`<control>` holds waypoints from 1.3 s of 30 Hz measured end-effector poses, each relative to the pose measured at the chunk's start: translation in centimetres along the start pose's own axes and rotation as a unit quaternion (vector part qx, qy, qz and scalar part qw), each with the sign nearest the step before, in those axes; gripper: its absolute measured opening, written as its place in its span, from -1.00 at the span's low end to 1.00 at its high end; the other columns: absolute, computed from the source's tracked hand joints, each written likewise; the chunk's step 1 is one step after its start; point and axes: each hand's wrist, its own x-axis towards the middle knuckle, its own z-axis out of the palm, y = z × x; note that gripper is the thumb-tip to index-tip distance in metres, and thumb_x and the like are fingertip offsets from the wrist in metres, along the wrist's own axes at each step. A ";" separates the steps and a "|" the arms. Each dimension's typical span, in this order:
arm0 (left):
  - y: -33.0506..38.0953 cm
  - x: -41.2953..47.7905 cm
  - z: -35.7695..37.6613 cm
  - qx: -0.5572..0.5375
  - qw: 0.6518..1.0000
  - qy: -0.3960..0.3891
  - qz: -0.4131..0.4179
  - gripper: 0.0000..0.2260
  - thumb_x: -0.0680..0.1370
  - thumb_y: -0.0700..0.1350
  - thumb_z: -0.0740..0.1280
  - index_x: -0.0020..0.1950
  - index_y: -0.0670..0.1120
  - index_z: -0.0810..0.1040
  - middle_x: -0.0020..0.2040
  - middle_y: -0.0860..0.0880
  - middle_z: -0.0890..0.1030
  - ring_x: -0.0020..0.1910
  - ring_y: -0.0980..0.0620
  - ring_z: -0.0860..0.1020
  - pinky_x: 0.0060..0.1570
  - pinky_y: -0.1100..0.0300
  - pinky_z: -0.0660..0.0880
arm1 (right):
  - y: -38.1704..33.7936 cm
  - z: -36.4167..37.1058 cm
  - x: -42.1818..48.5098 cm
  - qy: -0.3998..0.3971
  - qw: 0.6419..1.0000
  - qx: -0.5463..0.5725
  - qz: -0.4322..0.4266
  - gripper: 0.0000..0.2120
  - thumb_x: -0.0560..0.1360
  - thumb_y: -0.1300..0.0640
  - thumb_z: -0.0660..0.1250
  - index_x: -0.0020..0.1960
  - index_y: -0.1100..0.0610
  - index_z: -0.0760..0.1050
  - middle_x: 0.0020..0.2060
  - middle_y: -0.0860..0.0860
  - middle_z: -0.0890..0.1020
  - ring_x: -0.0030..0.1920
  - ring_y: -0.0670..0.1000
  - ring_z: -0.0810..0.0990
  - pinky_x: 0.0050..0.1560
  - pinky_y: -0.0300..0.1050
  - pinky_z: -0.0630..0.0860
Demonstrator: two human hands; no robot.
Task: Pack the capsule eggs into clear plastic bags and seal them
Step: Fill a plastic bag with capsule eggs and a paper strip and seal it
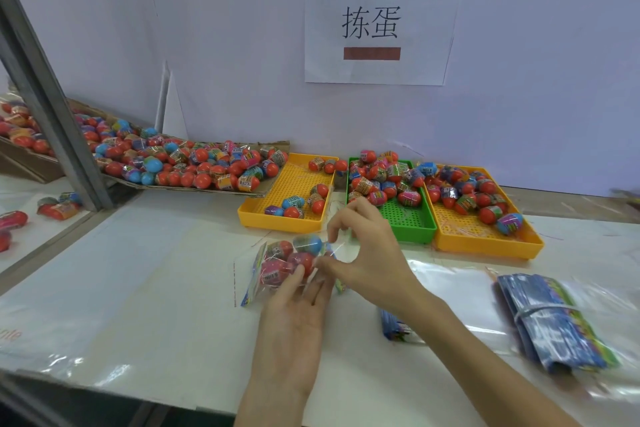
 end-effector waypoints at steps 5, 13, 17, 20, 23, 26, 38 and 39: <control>0.1 -0.2 0.1 -0.007 1.000 -0.004 0.004 -0.64 0.53 -0.21 0.29 0.31 -0.23 0.54 0.22 -0.19 0.67 0.21 -0.14 0.65 0.12 0.04 0.63 | 0.7 -1.5 0.8 0.040 0.987 0.098 0.119 -0.71 0.47 -0.02 0.50 0.07 -0.05 0.43 0.05 -0.15 0.51 0.04 -0.12 0.53 0.00 -0.33 0.44; 0.3 -0.1 -0.2 -0.045 0.999 0.019 0.016 -0.60 0.47 -0.28 0.30 0.32 -0.24 0.55 0.18 -0.21 0.68 0.14 -0.06 0.68 0.08 0.13 0.64 | 0.3 -1.2 0.6 -0.284 0.909 0.201 0.232 -0.45 0.34 -0.51 0.33 -0.38 0.00 0.57 -0.38 -0.01 0.62 -0.41 -0.04 0.55 -0.29 -0.18 0.49; 0.3 -0.1 -0.2 -0.043 0.999 0.013 0.023 -0.64 0.50 -0.28 0.29 0.29 -0.30 0.56 0.15 -0.23 0.69 0.10 -0.06 0.70 0.01 0.14 0.66 | -0.4 0.5 -0.2 -0.196 0.944 0.184 0.192 -0.65 0.44 -0.13 0.43 -0.40 0.05 0.53 -0.45 -0.01 0.62 -0.45 -0.06 0.57 -0.35 -0.19 0.46; 0.5 -0.2 -0.2 -0.066 0.997 0.017 0.031 -0.67 0.53 -0.22 0.31 0.28 -0.23 0.61 0.22 -0.21 0.66 0.20 -0.15 0.66 0.18 0.00 0.55 | -0.3 0.3 0.1 -0.112 0.944 0.237 0.202 -0.79 0.46 0.16 0.36 -0.34 0.16 0.54 -0.40 0.03 0.63 -0.40 0.02 0.63 -0.32 -0.10 0.51; 0.8 -0.3 -0.2 -0.126 0.991 0.023 0.026 -0.64 0.48 -0.08 0.39 0.23 -0.17 0.66 0.26 -0.18 0.65 0.21 -0.15 0.65 0.18 -0.03 0.52 | -0.3 -0.5 0.6 -0.033 0.933 0.300 0.195 -0.87 0.49 0.28 0.30 -0.23 0.26 0.55 -0.30 0.11 0.68 -0.34 0.11 0.69 -0.31 -0.09 0.57; 0.9 -0.4 -0.2 -0.135 0.991 0.013 0.019 -0.49 0.45 0.01 0.42 0.38 -0.10 0.57 0.31 -0.16 0.62 0.26 -0.15 0.62 0.25 -0.04 0.50 | -0.3 -1.7 1.0 0.043 0.919 0.345 0.188 -0.81 0.56 0.39 0.21 -0.16 0.21 0.52 -0.26 0.10 0.70 -0.29 0.14 0.72 -0.27 -0.10 0.61; -0.4 -0.8 0.7 0.190 0.978 -0.082 0.027 -0.43 0.36 0.06 0.54 0.34 -0.04 0.56 0.18 -0.12 0.69 0.07 -0.05 0.68 -0.04 0.12 0.63 | 0.1 -3.7 1.6 0.067 0.888 0.396 0.226 -0.70 0.58 0.31 0.26 -0.24 0.06 0.60 -0.20 0.09 0.66 -0.30 -0.06 0.61 -0.41 -0.16 0.51; -0.5 -0.8 0.7 0.204 0.975 -0.077 0.043 -0.44 0.37 0.08 0.51 0.33 -0.04 0.57 0.17 -0.12 0.69 0.07 -0.05 0.69 -0.07 0.15 0.63 | 0.1 -3.7 1.6 0.045 0.898 0.377 0.222 -0.68 0.58 0.31 0.27 -0.26 0.03 0.62 -0.23 0.06 0.66 -0.32 -0.07 0.60 -0.43 -0.16 0.50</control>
